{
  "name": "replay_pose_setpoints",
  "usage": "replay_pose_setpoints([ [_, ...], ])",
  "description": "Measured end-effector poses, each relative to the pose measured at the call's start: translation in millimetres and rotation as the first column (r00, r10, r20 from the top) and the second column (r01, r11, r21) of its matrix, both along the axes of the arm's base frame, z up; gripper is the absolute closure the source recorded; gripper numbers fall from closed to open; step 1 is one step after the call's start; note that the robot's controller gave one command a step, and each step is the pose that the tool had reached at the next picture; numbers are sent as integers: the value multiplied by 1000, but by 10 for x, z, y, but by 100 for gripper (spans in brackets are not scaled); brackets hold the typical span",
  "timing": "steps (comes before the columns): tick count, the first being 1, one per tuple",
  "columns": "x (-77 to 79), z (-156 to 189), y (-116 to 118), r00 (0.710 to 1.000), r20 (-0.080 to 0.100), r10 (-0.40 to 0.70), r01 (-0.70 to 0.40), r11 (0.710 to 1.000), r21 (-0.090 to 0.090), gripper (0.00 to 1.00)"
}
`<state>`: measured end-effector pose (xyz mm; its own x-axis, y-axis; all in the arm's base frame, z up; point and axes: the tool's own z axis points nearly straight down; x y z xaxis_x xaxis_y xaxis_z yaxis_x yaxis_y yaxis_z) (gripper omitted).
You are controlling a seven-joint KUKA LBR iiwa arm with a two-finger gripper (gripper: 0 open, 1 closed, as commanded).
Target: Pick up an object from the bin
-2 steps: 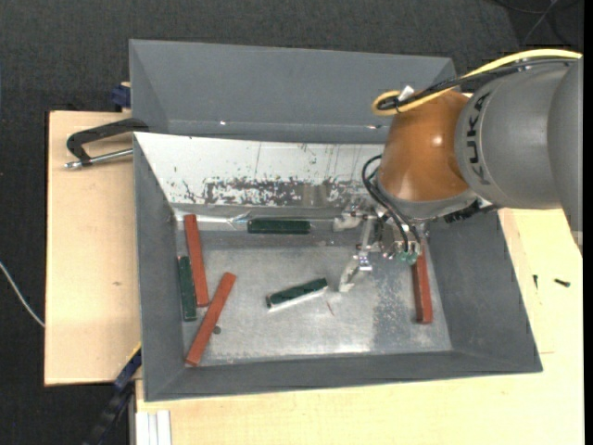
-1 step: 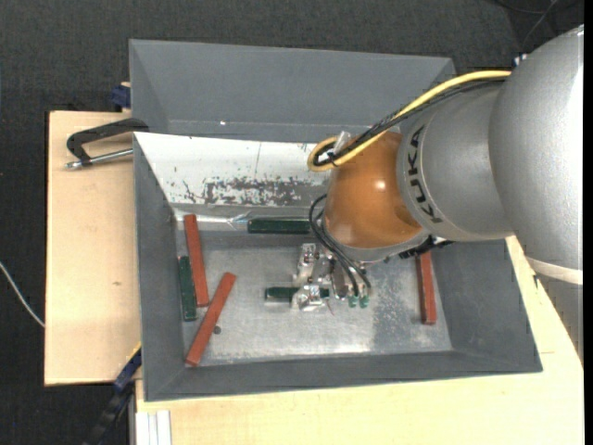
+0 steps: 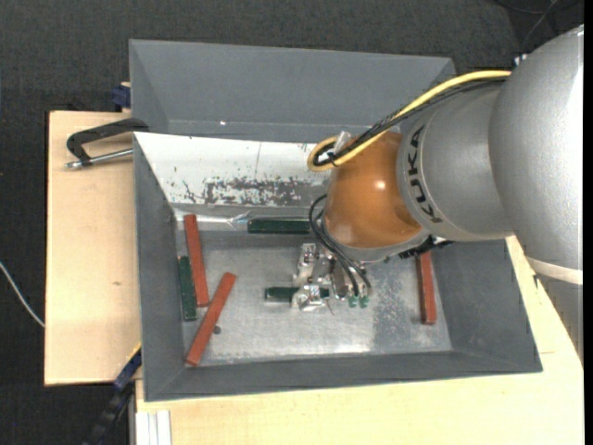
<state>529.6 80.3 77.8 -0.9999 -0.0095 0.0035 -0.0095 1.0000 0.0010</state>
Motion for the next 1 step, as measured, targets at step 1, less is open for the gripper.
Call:
replay_pose_setpoints([
  [1, 4, 1770, -28, 999, 17, 30, -30, 1000, 1, 100],
])
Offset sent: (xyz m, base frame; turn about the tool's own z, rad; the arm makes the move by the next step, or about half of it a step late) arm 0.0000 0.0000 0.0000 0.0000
